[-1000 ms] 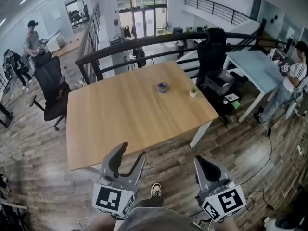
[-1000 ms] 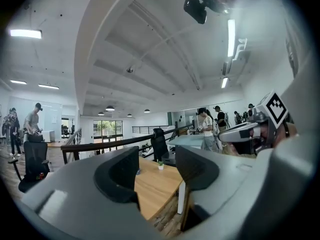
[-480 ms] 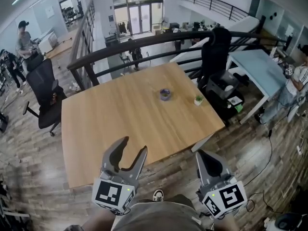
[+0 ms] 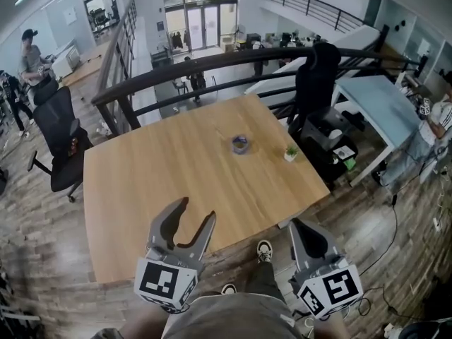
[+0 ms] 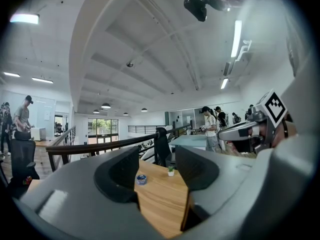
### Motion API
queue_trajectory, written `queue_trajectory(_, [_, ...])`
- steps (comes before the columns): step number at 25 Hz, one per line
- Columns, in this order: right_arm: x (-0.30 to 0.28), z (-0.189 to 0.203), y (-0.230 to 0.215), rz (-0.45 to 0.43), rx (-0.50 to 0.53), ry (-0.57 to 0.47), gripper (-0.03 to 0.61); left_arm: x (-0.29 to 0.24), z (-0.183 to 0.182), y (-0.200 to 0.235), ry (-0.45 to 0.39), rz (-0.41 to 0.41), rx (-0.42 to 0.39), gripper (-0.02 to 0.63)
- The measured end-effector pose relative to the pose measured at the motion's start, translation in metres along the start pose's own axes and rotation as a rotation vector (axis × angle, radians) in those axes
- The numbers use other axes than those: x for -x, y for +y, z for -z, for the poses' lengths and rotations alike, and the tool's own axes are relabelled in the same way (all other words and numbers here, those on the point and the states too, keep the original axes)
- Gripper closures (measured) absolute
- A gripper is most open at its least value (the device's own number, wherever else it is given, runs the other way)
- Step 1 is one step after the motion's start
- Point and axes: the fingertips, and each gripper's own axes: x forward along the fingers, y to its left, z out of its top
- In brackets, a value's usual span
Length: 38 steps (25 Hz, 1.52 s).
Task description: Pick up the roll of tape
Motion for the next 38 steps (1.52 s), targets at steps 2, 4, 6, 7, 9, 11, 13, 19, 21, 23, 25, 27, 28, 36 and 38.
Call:
queue_trajectory(2, [-0.009,0.001,-0.007,-0.011,0.002,-0.001,0.568,-0.008,0.002,0.001,0.004,-0.005,-0.002,0.385])
queue_trajectory(4, [-0.018,0.002,-0.014,-0.028,0.012,0.003,0.568,-0.016,0.003,-0.001,0.009,-0.012,-0.002,0.385])
queue_trajectory(6, [-0.03,0.002,-0.024,-0.048,0.025,0.008,0.568,-0.026,0.006,-0.001,0.015,-0.022,-0.003,0.387])
queue_trajectory(7, [-0.037,0.002,-0.03,-0.059,0.029,0.011,0.568,-0.033,0.008,0.001,0.02,-0.031,-0.003,0.385])
queue_trajectory(9, [-0.051,0.003,-0.042,-0.083,0.026,0.016,0.568,-0.048,0.012,0.005,0.028,-0.054,-0.001,0.385])
queue_trajectory(11, [-0.066,0.001,-0.057,-0.11,0.021,0.018,0.568,-0.066,0.011,0.008,0.036,-0.081,0.004,0.387])
queue_trajectory(13, [-0.081,-0.005,-0.076,-0.138,0.02,0.018,0.569,-0.088,0.007,0.009,0.044,-0.107,0.006,0.387])
queue_trajectory(19, [-0.122,-0.013,-0.143,-0.239,0.024,0.03,0.568,-0.158,0.0,-0.002,0.068,-0.192,0.005,0.386])
queue_trajectory(21, [-0.133,-0.018,-0.166,-0.273,0.028,0.028,0.568,-0.18,-0.003,-0.004,0.075,-0.226,0.001,0.386])
queue_trajectory(23, [-0.147,-0.024,-0.188,-0.305,0.032,0.029,0.568,-0.202,-0.009,-0.005,0.081,-0.26,-0.001,0.385])
queue_trajectory(25, [-0.159,-0.028,-0.208,-0.341,0.037,0.031,0.569,-0.222,-0.015,-0.009,0.083,-0.291,-0.006,0.387])
queue_trajectory(27, [-0.169,-0.031,-0.225,-0.376,0.046,0.031,0.568,-0.239,-0.019,-0.013,0.088,-0.324,-0.008,0.386])
queue_trajectory(28, [-0.174,-0.031,-0.234,-0.39,0.051,0.031,0.568,-0.247,-0.018,-0.016,0.096,-0.34,0.0,0.387])
queue_trajectory(36, [-0.201,-0.03,-0.276,-0.447,0.051,0.032,0.568,-0.288,-0.015,-0.029,0.122,-0.381,-0.029,0.385])
queue_trajectory(38, [-0.207,-0.029,-0.28,-0.451,0.042,0.032,0.568,-0.292,-0.014,-0.028,0.135,-0.389,-0.028,0.385])
